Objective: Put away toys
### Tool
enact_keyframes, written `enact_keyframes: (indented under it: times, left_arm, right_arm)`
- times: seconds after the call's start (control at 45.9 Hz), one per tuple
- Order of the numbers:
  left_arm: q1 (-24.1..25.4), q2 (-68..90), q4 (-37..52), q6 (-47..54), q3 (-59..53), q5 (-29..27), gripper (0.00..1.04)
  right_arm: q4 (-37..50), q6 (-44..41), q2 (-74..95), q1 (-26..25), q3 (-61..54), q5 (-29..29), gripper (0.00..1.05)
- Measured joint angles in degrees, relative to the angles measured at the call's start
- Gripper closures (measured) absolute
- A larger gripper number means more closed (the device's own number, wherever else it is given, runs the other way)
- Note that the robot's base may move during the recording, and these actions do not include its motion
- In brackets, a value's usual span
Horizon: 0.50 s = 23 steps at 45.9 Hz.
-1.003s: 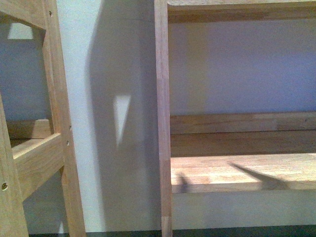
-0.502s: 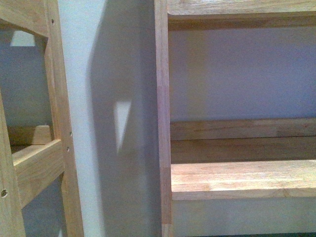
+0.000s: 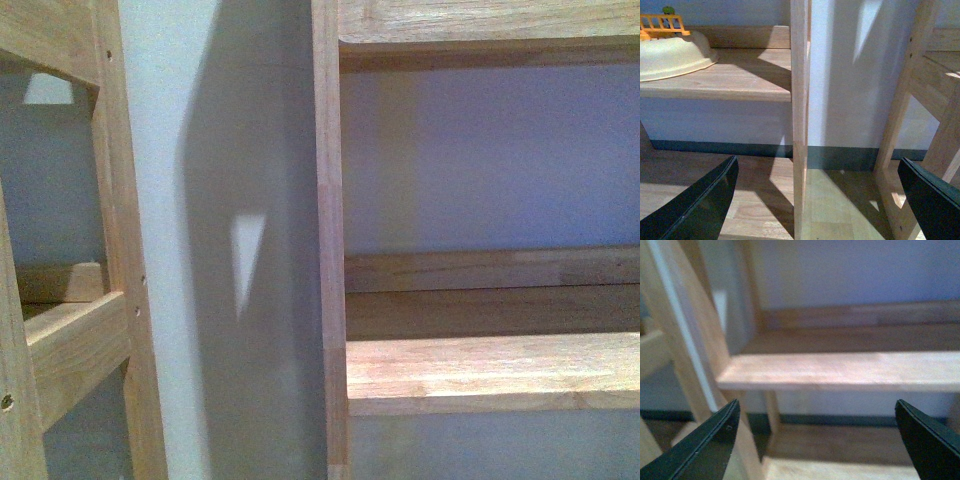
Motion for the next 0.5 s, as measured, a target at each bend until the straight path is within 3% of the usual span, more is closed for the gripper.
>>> enact_keyframes:
  times: [0.371,0.502]
  left_arm:
    - [0.0,0.0,0.0,0.0,0.0,0.0,0.06]
    - [0.0,0.0,0.0,0.0,0.0,0.0,0.06]
  right_arm:
    - [-1.0,-2.0,-4.1,-7.5,-4.1,-6.6,0.65]
    - [-1.0,-2.2,-5.5,-14.3,-5.5,-14.7,0.82]
